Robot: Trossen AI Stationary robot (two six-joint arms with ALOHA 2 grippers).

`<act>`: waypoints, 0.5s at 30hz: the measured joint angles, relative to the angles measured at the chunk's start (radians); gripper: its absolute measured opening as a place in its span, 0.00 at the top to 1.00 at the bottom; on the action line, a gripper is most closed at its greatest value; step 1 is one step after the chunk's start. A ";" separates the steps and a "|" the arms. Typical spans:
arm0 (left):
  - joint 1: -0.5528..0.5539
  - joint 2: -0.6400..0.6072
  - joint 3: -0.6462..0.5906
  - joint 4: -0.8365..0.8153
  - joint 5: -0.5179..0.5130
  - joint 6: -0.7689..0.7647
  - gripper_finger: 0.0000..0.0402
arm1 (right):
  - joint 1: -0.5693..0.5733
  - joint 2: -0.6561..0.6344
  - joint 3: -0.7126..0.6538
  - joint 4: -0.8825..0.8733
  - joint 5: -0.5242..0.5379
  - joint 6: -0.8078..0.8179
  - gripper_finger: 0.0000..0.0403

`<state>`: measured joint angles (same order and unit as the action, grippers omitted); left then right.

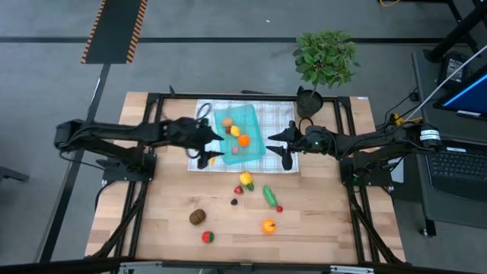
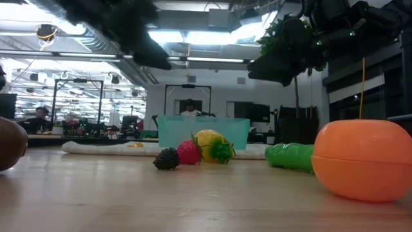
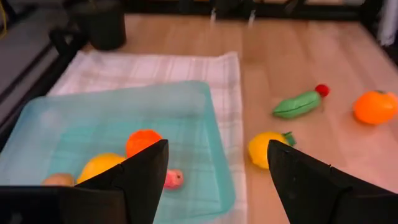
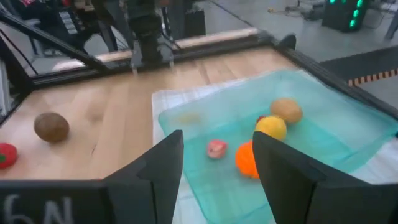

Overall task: Pick and placing Produce into tupperware
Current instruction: Put the green pea into the blue bin

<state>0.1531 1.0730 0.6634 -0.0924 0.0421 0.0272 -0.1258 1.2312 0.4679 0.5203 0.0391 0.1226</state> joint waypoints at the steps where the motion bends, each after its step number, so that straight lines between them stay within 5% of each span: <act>1: -0.009 -0.034 -0.025 0.023 -0.001 -0.001 0.34 | 0.000 -0.010 0.000 -0.003 0.000 -0.005 0.52; 9: -0.077 -0.280 -0.238 0.210 -0.013 -0.042 0.34 | 0.007 -0.188 0.000 -0.143 0.001 -0.062 0.52; 15: -0.160 -0.399 -0.340 0.251 -0.163 -0.049 0.34 | 0.081 -0.321 0.000 -0.298 0.001 -0.079 0.52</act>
<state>-0.0072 0.6742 0.3232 0.1584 -0.1210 -0.0213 -0.0444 0.9100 0.4683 0.2220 0.0401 0.0435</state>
